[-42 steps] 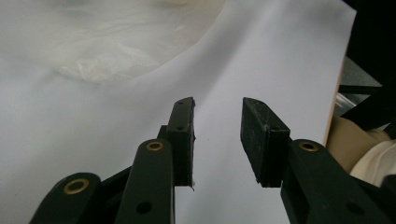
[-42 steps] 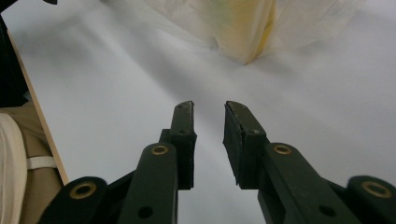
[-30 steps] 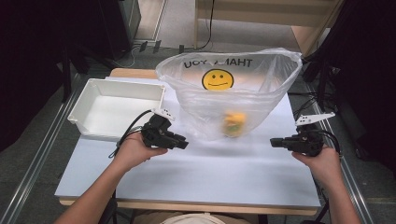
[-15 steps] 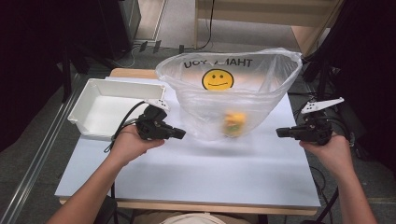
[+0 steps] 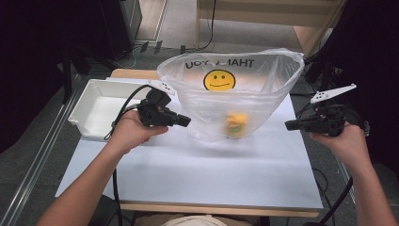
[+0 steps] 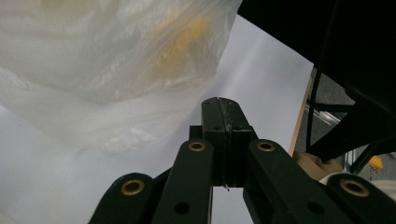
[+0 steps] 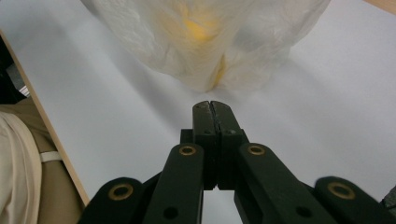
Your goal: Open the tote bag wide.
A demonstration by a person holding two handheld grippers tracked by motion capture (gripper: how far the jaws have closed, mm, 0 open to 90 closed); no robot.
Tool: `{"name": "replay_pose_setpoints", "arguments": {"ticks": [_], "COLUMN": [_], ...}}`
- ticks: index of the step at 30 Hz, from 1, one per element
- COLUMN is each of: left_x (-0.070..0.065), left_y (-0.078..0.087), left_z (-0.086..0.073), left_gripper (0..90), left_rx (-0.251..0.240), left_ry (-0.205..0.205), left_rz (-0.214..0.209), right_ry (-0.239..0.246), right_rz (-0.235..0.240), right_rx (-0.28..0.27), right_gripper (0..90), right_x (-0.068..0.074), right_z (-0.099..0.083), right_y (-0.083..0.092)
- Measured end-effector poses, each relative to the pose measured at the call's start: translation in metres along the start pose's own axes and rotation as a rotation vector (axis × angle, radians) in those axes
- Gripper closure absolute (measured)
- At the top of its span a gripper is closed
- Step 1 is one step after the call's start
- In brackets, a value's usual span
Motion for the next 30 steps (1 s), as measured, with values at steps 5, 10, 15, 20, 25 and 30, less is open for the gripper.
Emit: {"name": "replay_pose_setpoints", "arguments": {"ticks": [5,10,15,20,25,30], "left_x": [0.004,0.009,0.018,0.029,0.041,0.052], "left_y": [0.013,0.021,0.033,0.041,0.044,0.044], "left_z": [0.019,0.032,0.059,0.078,0.095,0.106], "left_gripper": [90.0,90.0,90.0,90.0,90.0,90.0], "left_rx": [-0.02,-0.012,-0.006,0.002,-0.002,0.017], "left_ry": [-0.01,-0.031,-0.056,-0.066,-0.034,0.001], "left_rz": [0.002,0.021,0.039,0.051,0.029,0.035], "right_ry": [0.011,0.014,0.025,0.034,0.039,0.061], "right_rz": [0.015,0.009,0.007,0.007,0.015,0.013], "right_rx": [0.013,-0.001,-0.016,-0.019,-0.023,-0.024], "right_gripper": [90.0,90.0,90.0,90.0,90.0,90.0], "right_x": [-0.001,-0.001,0.002,0.002,0.004,0.011], "right_z": [0.006,0.015,0.026,0.035,0.045,0.058], "right_y": [0.009,0.02,0.029,0.035,0.042,0.05]}}
Point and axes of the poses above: each handheld gripper's, and its own axes: y roughly backward along the jaws, z roughly out of its top, x roughly to its left, the point moved 6 cm from there along -y, roughly forward along the jaws, and after that the axes turned 13 degrees about -y, right-handed, at the moved point
